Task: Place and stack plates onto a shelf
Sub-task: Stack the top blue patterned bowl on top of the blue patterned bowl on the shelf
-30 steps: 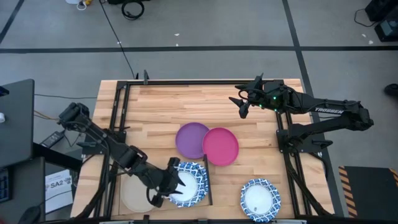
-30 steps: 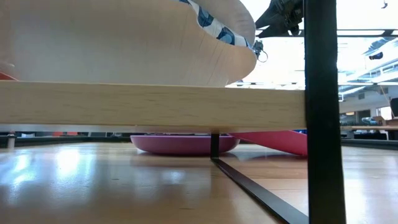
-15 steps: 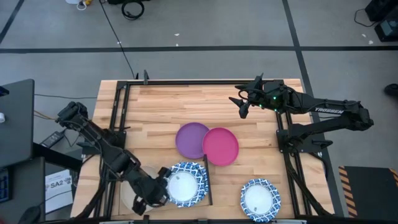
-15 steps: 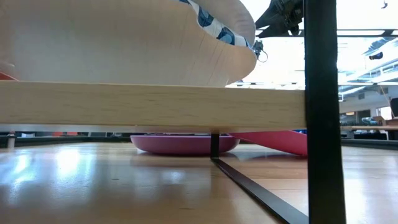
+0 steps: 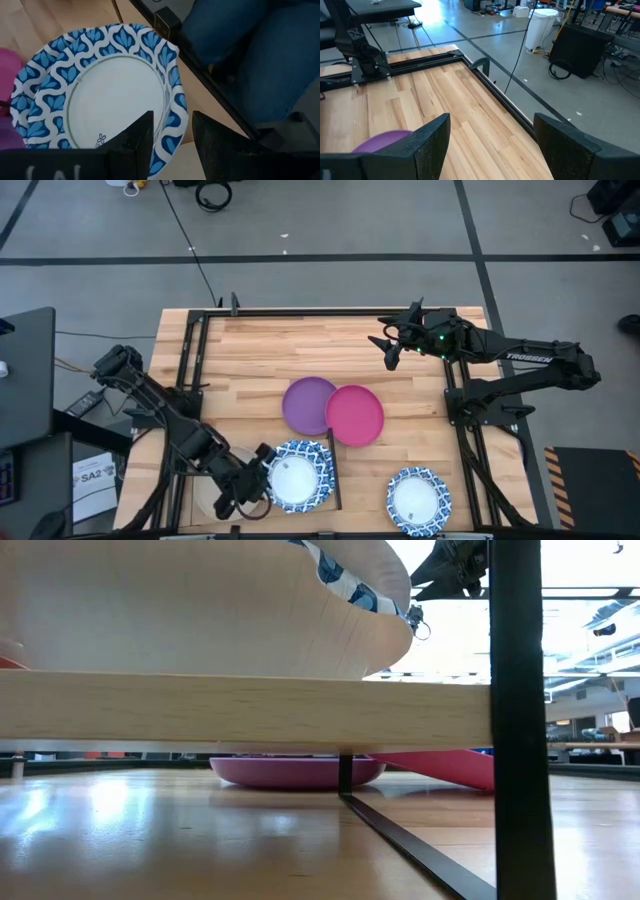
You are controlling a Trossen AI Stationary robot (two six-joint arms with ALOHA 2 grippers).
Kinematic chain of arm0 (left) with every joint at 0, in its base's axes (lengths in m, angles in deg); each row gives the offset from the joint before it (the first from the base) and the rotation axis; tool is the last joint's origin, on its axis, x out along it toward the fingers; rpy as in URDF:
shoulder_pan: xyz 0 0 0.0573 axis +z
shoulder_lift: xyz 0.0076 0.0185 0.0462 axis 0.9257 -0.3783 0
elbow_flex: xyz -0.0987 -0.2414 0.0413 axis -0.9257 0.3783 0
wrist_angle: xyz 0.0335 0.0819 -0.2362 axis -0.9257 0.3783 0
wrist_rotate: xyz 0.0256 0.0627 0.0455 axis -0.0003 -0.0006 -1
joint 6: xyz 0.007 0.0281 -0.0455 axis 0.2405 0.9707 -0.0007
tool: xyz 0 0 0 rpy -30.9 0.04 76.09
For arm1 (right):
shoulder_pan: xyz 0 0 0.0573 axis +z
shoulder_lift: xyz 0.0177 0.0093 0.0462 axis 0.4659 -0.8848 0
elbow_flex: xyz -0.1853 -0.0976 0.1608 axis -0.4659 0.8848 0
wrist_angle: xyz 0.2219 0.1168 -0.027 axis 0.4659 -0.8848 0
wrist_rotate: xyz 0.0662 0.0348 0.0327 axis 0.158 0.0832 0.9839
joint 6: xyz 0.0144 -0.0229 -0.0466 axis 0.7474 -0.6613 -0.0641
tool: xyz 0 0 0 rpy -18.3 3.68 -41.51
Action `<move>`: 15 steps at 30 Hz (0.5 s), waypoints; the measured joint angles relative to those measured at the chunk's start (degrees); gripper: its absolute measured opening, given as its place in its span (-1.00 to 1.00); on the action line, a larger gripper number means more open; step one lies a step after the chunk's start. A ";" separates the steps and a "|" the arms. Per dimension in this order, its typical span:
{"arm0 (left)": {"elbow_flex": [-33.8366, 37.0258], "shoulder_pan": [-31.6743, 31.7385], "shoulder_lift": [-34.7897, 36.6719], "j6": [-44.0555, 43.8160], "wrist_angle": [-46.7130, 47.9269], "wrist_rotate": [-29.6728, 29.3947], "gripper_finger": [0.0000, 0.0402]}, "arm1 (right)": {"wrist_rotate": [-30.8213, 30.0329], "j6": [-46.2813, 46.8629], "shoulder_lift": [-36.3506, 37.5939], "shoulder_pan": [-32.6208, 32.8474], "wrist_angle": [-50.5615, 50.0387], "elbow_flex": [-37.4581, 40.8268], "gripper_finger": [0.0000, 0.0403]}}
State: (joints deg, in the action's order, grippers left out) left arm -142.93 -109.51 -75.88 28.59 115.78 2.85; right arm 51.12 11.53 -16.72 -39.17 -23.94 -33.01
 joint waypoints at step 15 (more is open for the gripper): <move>-0.02 0.69 -5.74 3.55 2.08 2.13 -0.30 | 0.00 0.61 0.00 0.01 0.00 0.00 0.44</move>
State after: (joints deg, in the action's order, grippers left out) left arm -142.95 -108.82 -81.62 32.14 117.87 4.99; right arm 51.12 12.15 -16.72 -39.15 -23.94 -33.01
